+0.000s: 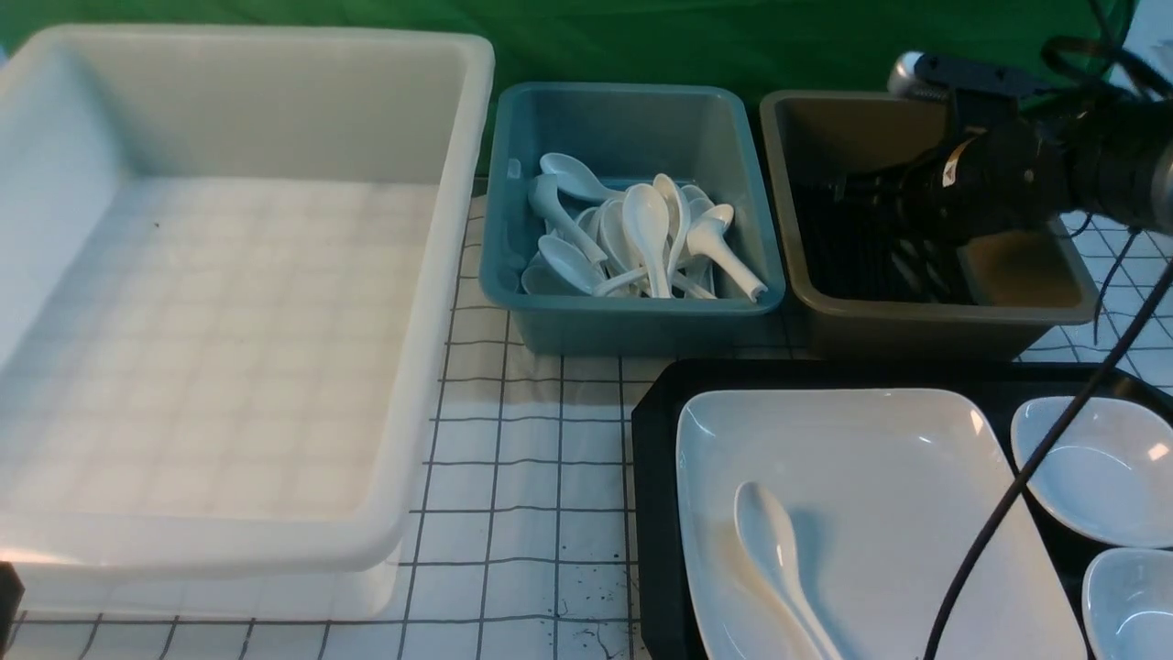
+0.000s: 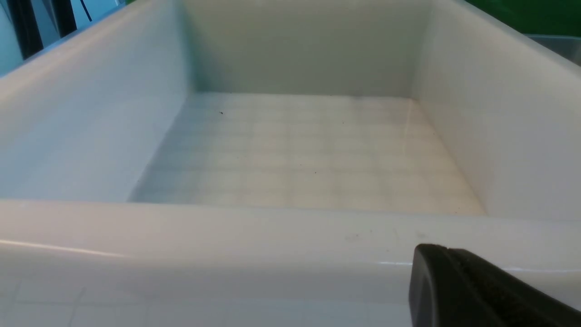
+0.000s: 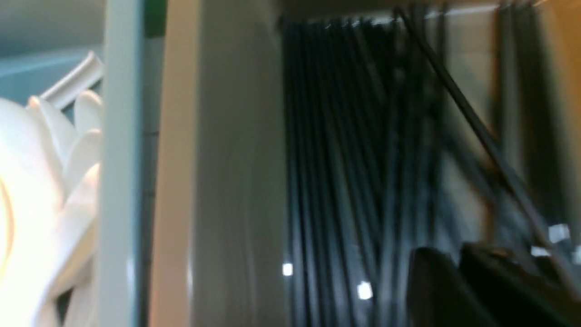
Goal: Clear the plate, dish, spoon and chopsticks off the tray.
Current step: Use the right arm to put the chopsticks into the small storage box on the right, then use the left arm to grab a soup spoon from the plate
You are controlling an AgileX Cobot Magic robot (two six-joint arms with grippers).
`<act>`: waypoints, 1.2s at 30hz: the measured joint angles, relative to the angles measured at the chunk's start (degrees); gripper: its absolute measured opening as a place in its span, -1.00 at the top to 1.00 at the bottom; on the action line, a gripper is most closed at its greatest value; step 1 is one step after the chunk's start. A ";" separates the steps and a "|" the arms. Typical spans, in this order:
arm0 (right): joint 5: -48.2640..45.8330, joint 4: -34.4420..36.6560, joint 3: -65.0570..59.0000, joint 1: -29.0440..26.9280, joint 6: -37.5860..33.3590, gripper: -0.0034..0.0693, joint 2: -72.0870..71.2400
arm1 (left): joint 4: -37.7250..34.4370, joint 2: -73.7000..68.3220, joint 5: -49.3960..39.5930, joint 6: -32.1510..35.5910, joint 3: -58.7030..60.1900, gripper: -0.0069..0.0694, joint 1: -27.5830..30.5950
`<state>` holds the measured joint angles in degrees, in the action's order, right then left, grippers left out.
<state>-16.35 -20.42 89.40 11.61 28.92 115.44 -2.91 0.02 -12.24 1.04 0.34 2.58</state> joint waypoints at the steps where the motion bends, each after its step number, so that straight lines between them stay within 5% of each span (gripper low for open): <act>1: -2.08 0.00 0.00 0.00 -0.94 0.79 -2.27 | 0.00 0.00 0.00 0.00 0.00 0.81 0.00; 8: -23.79 3.46 0.38 0.00 -15.03 0.82 -16.88 | 0.00 0.00 0.00 0.00 0.00 0.81 0.00; 13: -48.29 7.99 0.07 0.00 -23.23 0.82 -24.74 | 0.00 0.00 0.00 0.00 0.00 0.81 0.00; 26: -47.95 8.80 -15.25 0.00 -26.93 0.82 -43.79 | 0.00 0.00 0.00 0.00 0.00 0.81 0.00; 36: -34.62 9.18 -31.21 0.00 -28.14 0.82 -64.65 | 0.00 0.00 0.00 0.00 0.00 0.81 0.00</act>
<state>-50.97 -11.24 58.19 11.61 0.78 50.79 -2.91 0.02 -12.24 1.04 0.34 2.58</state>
